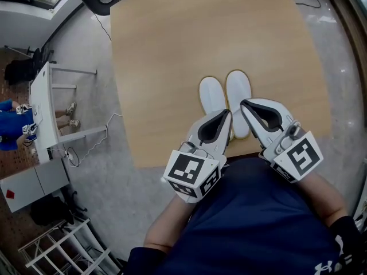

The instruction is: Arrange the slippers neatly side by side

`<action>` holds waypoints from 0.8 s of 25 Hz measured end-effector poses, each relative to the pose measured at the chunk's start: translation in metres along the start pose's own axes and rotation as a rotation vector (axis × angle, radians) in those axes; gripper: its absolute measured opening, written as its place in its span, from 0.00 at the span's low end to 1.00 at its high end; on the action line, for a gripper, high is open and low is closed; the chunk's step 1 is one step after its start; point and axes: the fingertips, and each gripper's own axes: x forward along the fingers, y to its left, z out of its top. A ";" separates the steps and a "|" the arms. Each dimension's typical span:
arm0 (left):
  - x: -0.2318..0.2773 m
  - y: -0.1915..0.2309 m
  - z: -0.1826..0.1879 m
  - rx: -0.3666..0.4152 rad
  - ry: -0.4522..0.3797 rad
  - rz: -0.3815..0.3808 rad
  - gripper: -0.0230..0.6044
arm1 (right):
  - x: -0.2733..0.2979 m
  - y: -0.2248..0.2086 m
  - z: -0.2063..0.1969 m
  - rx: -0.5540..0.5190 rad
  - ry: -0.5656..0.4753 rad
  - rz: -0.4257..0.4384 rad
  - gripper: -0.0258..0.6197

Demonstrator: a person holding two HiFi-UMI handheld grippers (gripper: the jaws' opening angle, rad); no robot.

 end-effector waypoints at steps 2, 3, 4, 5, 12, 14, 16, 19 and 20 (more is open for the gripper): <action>-0.003 0.000 0.001 -0.002 -0.008 -0.001 0.04 | 0.001 0.005 0.002 -0.001 0.005 0.009 0.06; -0.004 0.001 0.002 -0.004 -0.009 0.000 0.04 | 0.002 0.006 0.002 -0.001 0.009 0.010 0.06; -0.004 0.002 0.002 -0.006 -0.009 0.003 0.04 | 0.002 0.005 0.002 0.000 0.012 0.011 0.06; -0.004 0.003 0.002 -0.008 -0.008 0.005 0.04 | 0.003 0.004 0.001 0.001 0.014 0.011 0.06; 0.000 0.006 -0.008 -0.017 0.008 0.017 0.04 | 0.003 0.003 -0.008 0.014 0.022 0.018 0.06; 0.000 0.001 -0.007 -0.016 0.009 0.017 0.04 | -0.001 0.003 -0.005 0.014 0.023 0.019 0.06; 0.001 -0.004 -0.005 -0.014 0.011 0.015 0.04 | -0.006 0.002 -0.002 0.015 0.024 0.017 0.06; 0.002 -0.006 -0.006 -0.012 0.014 0.012 0.04 | -0.007 0.000 -0.003 0.014 0.023 0.011 0.06; 0.002 -0.004 -0.008 -0.012 0.016 0.013 0.04 | -0.007 -0.001 -0.004 0.010 0.018 0.009 0.06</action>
